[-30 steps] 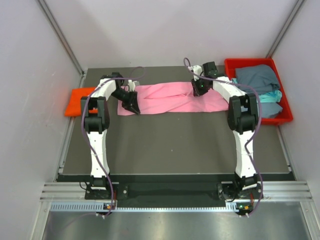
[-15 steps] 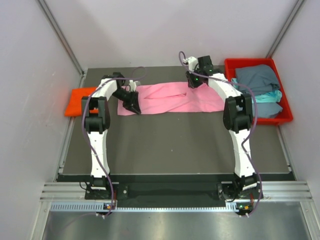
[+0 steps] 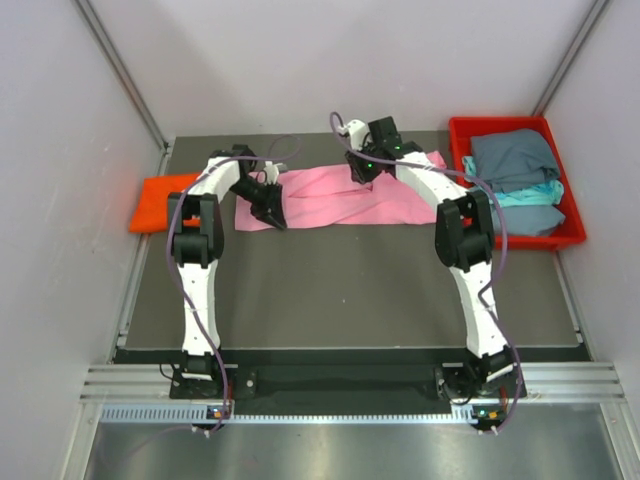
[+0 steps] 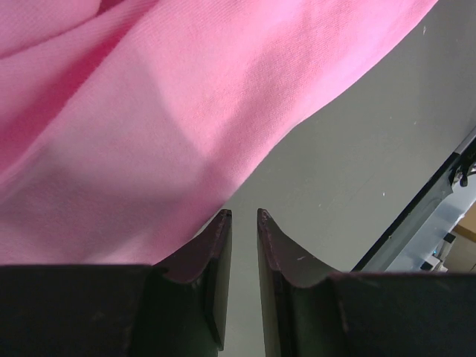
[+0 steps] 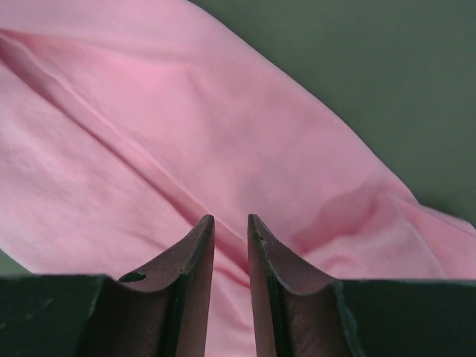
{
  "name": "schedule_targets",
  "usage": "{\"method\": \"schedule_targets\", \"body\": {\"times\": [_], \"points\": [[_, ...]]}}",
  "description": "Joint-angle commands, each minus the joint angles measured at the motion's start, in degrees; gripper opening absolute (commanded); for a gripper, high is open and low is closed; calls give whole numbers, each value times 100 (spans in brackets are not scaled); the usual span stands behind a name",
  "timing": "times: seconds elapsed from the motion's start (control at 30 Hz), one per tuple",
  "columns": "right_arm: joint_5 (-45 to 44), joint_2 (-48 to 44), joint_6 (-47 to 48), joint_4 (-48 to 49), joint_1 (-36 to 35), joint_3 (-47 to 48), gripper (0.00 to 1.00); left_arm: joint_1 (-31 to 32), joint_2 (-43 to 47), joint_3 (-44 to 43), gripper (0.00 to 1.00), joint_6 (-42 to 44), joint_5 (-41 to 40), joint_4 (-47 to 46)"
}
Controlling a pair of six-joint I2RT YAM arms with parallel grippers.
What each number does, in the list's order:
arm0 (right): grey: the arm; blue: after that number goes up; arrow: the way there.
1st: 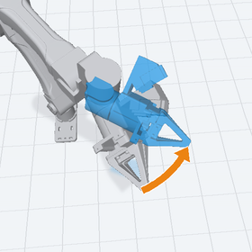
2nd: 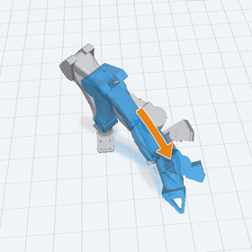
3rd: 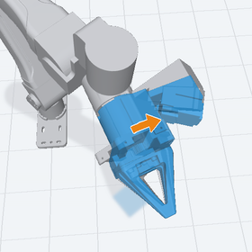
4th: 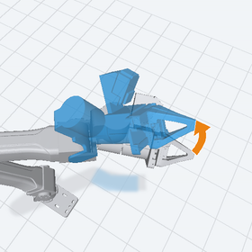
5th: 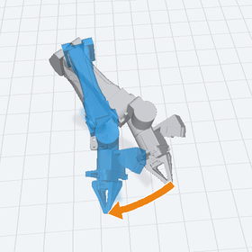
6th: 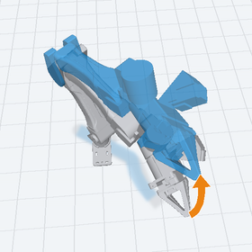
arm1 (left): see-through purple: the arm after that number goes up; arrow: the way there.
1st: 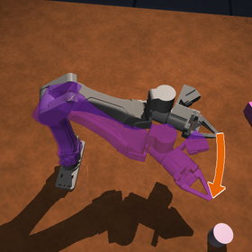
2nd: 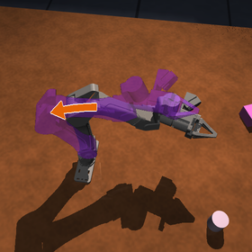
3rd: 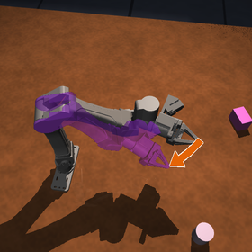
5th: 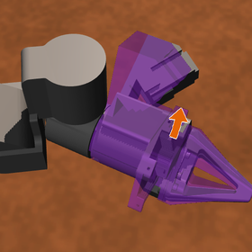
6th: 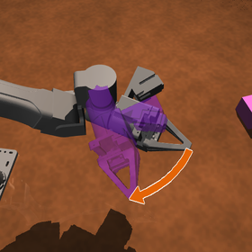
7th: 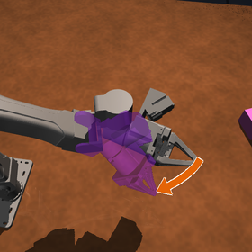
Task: Fold and stack the t-shirts
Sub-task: Fold the tshirt
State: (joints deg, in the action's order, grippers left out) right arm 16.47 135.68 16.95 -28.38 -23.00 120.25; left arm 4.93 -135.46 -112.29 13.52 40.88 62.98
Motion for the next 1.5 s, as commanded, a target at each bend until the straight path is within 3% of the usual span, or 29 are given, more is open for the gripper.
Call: {"method": "schedule_targets", "body": {"times": [0.0, 0.2, 0.77, 0.87, 1.0, 1.1, 1.47], "points": [[-197, -665, 107, 122, 331, -115, 25, -9, 424, 40, 25, 28, 95, -128], [-311, -569, 151, 166, 630, -2, 24, -9, 389, 67, 25, 2, 95, -128], [-320, 407, -34, 421, 622, 719, 24, -45, 424, 6, 24, 107, -300, -23], [-364, 381, -95, 430, 622, 711, 28, -53, 476, 5, 24, 116, -344, -31], [-416, 372, -122, 439, 622, 702, 43, -53, 468, 23, 24, 98, -335, -49], [-416, 398, -139, 474, 604, 720, 45, -53, 441, -3, 24, 81, -318, -58], [-679, 398, -96, 483, 420, 755, 38, -27, 441, 5, 24, 89, -370, -67]]}}
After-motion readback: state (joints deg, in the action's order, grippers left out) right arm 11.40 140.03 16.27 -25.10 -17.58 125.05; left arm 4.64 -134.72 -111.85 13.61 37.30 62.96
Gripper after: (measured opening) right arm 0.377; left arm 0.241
